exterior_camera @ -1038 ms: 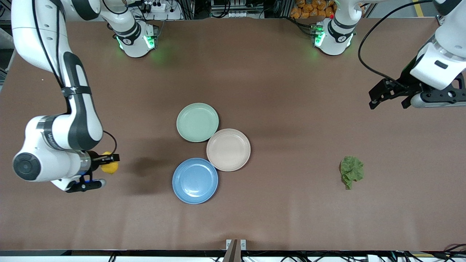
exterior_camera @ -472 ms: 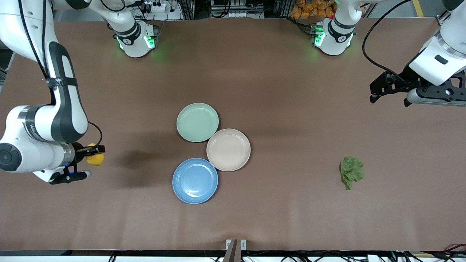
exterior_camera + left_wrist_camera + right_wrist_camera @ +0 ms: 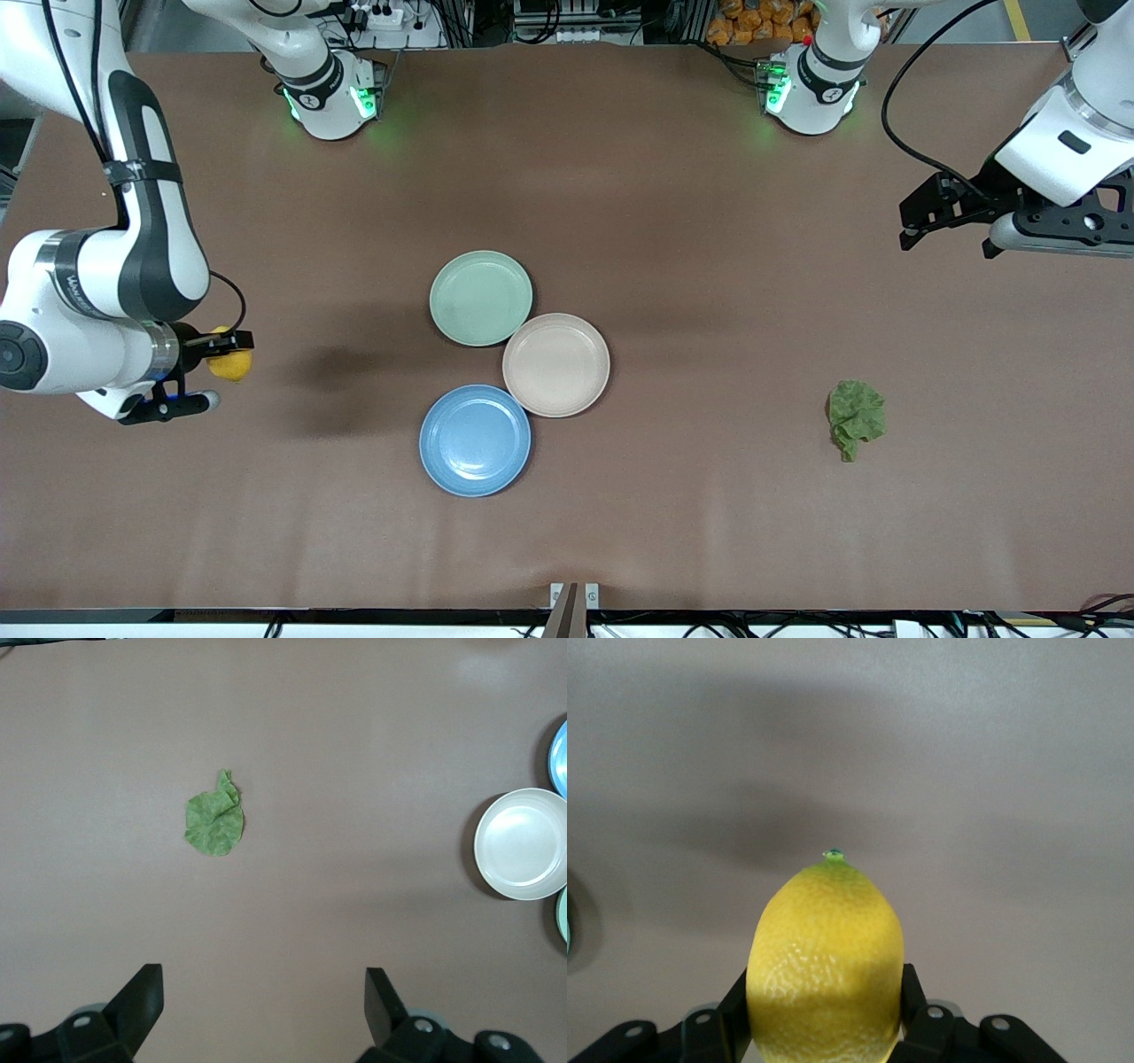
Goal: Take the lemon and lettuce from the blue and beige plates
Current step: 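Carry the lemon away from the plates and lower it to the table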
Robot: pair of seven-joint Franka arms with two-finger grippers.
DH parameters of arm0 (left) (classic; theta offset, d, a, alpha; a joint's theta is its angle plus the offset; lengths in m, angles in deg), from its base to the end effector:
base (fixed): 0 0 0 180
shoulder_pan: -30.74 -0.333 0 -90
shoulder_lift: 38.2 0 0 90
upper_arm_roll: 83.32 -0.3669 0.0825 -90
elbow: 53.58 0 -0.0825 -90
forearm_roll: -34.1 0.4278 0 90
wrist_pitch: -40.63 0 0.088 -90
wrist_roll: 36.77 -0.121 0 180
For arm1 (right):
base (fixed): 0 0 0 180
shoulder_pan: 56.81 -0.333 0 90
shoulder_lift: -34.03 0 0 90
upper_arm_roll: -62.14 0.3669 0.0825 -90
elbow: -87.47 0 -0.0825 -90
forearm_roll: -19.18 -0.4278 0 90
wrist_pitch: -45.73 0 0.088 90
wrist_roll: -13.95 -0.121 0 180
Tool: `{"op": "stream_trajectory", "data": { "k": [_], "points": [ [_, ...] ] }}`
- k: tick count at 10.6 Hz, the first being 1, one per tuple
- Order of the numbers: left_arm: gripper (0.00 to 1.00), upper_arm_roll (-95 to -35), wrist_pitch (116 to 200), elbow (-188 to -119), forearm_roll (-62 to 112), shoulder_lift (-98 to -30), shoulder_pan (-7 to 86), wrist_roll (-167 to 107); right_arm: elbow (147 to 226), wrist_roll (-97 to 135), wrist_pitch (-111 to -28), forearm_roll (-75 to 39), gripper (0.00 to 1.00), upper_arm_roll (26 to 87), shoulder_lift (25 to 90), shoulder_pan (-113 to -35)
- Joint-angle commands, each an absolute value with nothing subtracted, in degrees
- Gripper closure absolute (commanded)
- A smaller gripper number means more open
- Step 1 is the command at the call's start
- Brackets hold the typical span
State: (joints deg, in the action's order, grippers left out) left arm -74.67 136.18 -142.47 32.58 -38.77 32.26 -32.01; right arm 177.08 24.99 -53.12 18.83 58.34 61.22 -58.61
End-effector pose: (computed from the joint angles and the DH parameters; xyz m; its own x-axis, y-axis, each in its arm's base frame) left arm 0.6034 -0.1107 0.6747 0.9905 -0.0906 0.1035 -0.0949 -0.9948 0.0367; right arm 0.7063 -0.0180 0.3608 0.9392 0.1555 -0.3062 0.1523 -0.9877 -0.0345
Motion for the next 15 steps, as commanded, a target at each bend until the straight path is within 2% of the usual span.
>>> {"op": "stream_trajectory", "data": {
  "k": [1, 8, 15],
  "points": [
    [0.00, -74.70, 134.94, -141.21, 31.64, -39.26, 31.97, -33.26, 181.94, 25.81, -55.08, 19.88, 0.63, 59.33, 57.42, -57.26],
    [0.00, -74.70, 134.94, -141.21, 31.55, -39.43, 31.97, -33.26, 195.82, 25.90, -68.24, 19.88, 0.63, 59.33, 52.40, -56.90],
    [0.00, -74.70, 134.94, -141.21, 31.55, -39.61, 31.97, -33.26, 203.39, 25.90, -81.08, 19.88, 0.63, 59.33, 52.93, -56.90]
  ]
}}
